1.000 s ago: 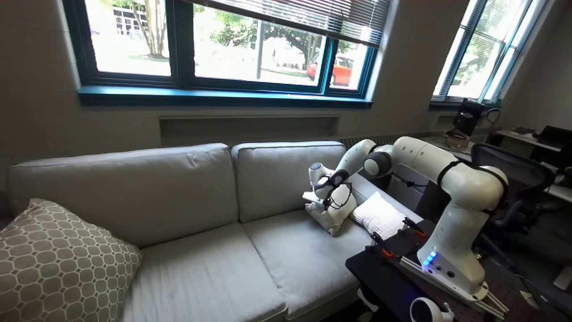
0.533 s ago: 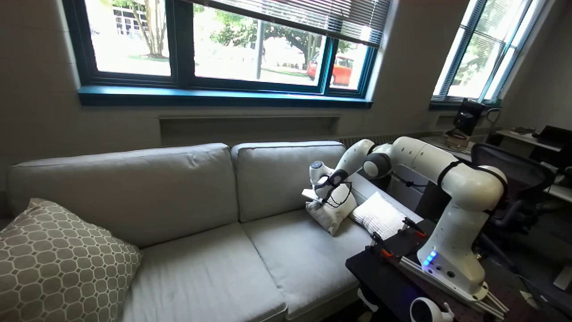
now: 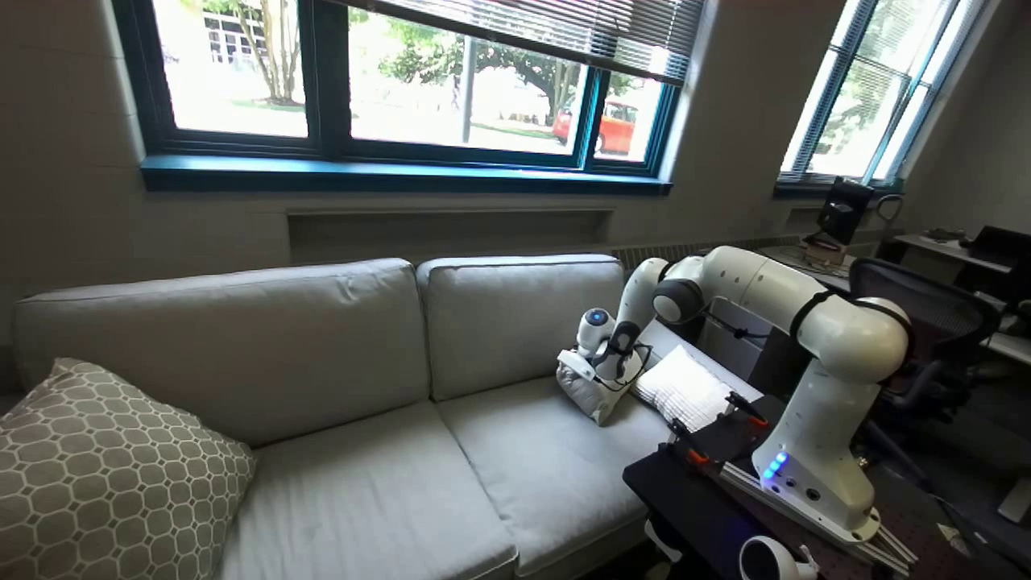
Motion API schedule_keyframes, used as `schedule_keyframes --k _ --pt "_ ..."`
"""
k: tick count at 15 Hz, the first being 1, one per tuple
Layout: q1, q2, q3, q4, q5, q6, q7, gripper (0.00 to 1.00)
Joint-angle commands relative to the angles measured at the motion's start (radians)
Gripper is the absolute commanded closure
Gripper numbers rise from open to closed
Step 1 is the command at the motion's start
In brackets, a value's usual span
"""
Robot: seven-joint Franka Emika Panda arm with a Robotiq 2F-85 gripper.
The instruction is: Put the pillows upright against the arm rest
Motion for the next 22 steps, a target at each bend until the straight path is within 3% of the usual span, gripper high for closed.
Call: schedule_keyframes --k 1,3,4,5,6,11,15,17,22 --pt "0.121 -0.004 -0.169 -0.254 0.028 0.287 0.139 0.92" --pt "0.176 0.006 -0.242 -0.378 0.083 0.463 0.166 0.92" --pt "0.14 0.008 -0.204 -0.297 0.127 0.397 0.111 0.92" --pt "0.143 0.008 -0.206 -0.319 0.176 0.407 0.089 0.92" --pt "0.118 -0.008 -0.156 -0.33 0.311 0.398 -0.042 0.92" --pt "0.122 -0.005 -0.085 -0.335 0.662 0.385 -0.253 0.92" --pt "0.195 0.001 -0.093 -0.525 0.873 0.379 -0.402 0.92" --pt "0.193 0.002 -0.077 -0.606 0.949 0.381 -0.455 0.93" --pt "0.102 0.006 -0.008 -0.779 1.051 0.372 -0.55 0.93"
